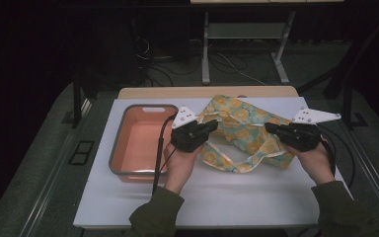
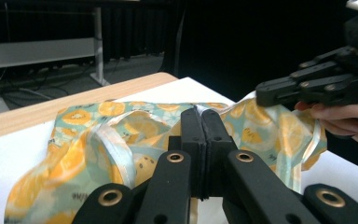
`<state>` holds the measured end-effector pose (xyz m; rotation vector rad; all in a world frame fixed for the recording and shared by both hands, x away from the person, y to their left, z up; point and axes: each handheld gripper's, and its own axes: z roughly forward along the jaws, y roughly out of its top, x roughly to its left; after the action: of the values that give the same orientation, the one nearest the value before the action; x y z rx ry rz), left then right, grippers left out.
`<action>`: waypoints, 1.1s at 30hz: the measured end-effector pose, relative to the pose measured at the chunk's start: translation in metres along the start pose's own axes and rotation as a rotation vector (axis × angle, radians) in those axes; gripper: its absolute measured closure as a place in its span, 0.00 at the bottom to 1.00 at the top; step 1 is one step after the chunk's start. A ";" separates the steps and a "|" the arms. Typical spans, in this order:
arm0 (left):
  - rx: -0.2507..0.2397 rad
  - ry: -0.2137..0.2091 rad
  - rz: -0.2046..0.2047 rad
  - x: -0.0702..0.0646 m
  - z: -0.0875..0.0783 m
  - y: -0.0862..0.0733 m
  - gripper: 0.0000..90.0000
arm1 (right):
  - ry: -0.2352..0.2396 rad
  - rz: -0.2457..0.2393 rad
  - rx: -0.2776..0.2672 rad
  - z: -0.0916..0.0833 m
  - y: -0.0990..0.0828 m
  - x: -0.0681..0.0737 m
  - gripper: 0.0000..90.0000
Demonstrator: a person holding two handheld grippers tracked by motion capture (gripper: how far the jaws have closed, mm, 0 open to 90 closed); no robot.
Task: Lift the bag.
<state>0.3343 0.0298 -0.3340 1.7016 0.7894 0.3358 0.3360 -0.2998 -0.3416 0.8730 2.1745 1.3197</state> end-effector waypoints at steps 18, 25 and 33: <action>0.183 0.188 -0.066 0.039 0.085 -0.013 0.99 | -0.106 0.136 0.134 0.065 -0.015 -0.053 1.00; 0.244 0.202 -0.086 0.046 0.096 -0.021 0.92 | -0.110 0.180 0.160 0.078 -0.024 -0.060 1.00; 0.250 0.204 -0.104 0.050 0.093 -0.021 0.68 | -0.061 0.227 0.120 0.073 -0.025 -0.064 0.92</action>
<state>0.4203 -0.0043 -0.3895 1.8693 1.1032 0.3544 0.4214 -0.3092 -0.3931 1.2221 2.1765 1.2555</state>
